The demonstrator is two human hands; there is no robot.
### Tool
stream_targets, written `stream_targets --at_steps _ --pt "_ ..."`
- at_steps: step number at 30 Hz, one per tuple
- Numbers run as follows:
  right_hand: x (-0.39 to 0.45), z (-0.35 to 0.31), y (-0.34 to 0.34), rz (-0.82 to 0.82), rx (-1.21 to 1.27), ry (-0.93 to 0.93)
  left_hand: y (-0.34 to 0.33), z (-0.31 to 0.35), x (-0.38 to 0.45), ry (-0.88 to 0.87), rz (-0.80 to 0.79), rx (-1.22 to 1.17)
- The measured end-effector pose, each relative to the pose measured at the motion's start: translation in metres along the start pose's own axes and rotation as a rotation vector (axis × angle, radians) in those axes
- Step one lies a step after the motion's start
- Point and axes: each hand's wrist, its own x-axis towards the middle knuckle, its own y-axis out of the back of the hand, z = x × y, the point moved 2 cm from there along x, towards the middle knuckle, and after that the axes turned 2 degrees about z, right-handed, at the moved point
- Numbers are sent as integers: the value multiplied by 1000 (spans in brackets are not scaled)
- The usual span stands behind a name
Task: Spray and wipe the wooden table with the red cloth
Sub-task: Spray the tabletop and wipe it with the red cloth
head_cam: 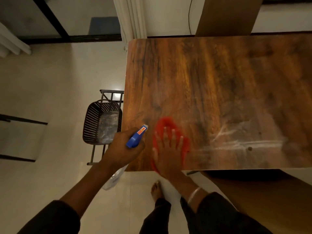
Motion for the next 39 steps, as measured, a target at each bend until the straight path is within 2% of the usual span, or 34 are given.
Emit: stream_targets --at_steps 3,6,8,11,12,13,15,17,21,24,27,30,32,34,36,39 --pt "-5 -63 -12 -32 115 239 -5 16 7 -28 -68 -20" --pt "17 -20 0 -30 82 349 -7 26 20 -59 -94 53" --pt "49 42 21 -44 21 201 -9 31 27 -84 -117 104" --pt "83 151 59 -54 -24 -225 -15 39 32 -96 -124 133" --pt "84 177 68 -65 -33 -313 -17 42 33 -104 -121 129" --pt "81 193 73 -73 -39 -362 -19 44 33 -114 -114 124" --pt "70 185 71 -57 -56 -402 -25 52 38 -140 -94 126" --pt "54 138 57 -21 -54 -360 -32 62 45 -124 -81 115" --pt "-10 38 17 -57 92 19 -54 89 59 -166 -186 115" --pt "-34 49 13 -76 118 109 -66 105 74 -251 -221 142" --pt "-24 123 33 -37 46 -30 -79 116 84 -291 -239 146" --pt "-14 226 65 -25 -22 -395 -92 123 85 -318 -266 117" --pt "-15 264 83 -21 28 -630 -97 127 83 -322 -273 103" --pt "-13 256 85 10 46 -721 -103 131 83 -308 -278 89" --pt "-12 213 74 1 70 -698 -111 133 85 -299 -291 114" --pt "-25 124 48 -27 106 -415 -128 143 86 -346 -342 160"
